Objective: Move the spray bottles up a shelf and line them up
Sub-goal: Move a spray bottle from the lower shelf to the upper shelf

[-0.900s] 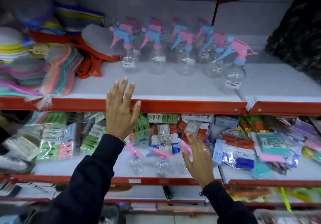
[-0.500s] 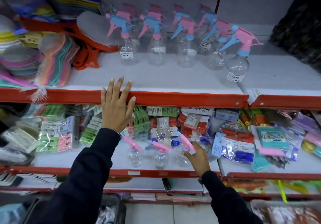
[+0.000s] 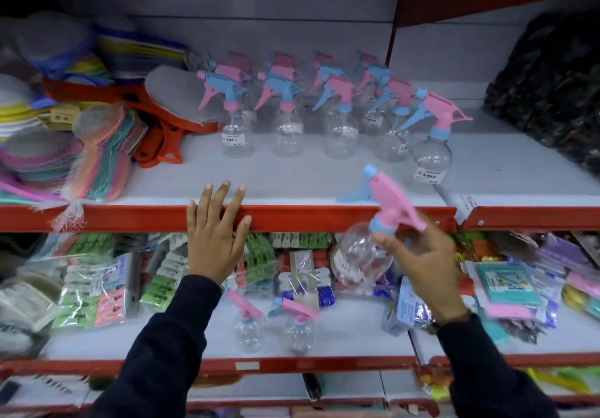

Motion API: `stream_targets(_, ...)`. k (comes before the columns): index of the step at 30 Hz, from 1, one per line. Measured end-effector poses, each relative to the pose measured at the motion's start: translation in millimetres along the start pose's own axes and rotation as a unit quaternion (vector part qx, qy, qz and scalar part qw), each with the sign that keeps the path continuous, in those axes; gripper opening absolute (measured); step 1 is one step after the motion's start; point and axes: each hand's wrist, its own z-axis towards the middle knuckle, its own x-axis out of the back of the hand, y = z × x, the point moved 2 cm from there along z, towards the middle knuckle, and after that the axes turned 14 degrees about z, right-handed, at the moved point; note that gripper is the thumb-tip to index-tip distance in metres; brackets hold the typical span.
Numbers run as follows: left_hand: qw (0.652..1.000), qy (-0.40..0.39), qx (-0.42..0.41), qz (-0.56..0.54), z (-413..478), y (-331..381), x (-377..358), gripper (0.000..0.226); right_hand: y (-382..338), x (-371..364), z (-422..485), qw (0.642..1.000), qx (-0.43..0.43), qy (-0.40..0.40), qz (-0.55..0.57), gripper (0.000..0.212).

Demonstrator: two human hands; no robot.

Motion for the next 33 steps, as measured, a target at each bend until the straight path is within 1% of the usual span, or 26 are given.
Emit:
stream_targets(3, 1.0, -0.004, 0.0, -0.002, 0, -1, 0, 0.051, -39, -3, 39, 0.997, 0.069, 0.034, 0.026, 0.042)
stream_targets(5, 1.0, -0.006, -0.001, -0.002, 0, -1, 0, 0.051, -52, -7, 68, 0.992, 0.11, 0.053, 0.011, 0.043)
stream_targets(7, 1.0, -0.008, -0.001, -0.003, 0, -1, 0, 0.051, -53, -14, 93, 0.99, 0.125, 0.066, -0.014, 0.043)
stream_targets(11, 1.0, -0.016, -0.003, -0.005, 0, -2, 1, 0.051, -32, -34, 130, 0.991, 0.099, 0.084, -0.035, 0.026)
stream_targets(14, 1.0, -0.027, -0.005, -0.005, 0, -3, 2, 0.051, -6, -44, 144, 0.991, 0.078, 0.087, -0.057, 0.027)
stream_targets(18, 0.999, -0.032, -0.007, -0.002, 0, -4, 0, 0.051, 19, -49, 155, 0.99, 0.083, 0.097, -0.066, 0.029)
stream_targets(25, 1.0, -0.025, -0.01, -0.001, 1, -4, -1, 0.051, 18, -51, 160, 0.987, 0.088, 0.098, -0.091, 0.026)
stream_targets(30, 1.0, -0.028, -0.01, 0.0, 0, -4, -2, 0.052, 18, -46, 157, 0.988, 0.069, 0.091, -0.108, 0.025)
stream_targets(33, 1.0, -0.029, -0.009, -0.001, 0, -4, -1, 0.052, 10, -48, 147, 0.99, 0.049, 0.092, -0.097, 0.03)
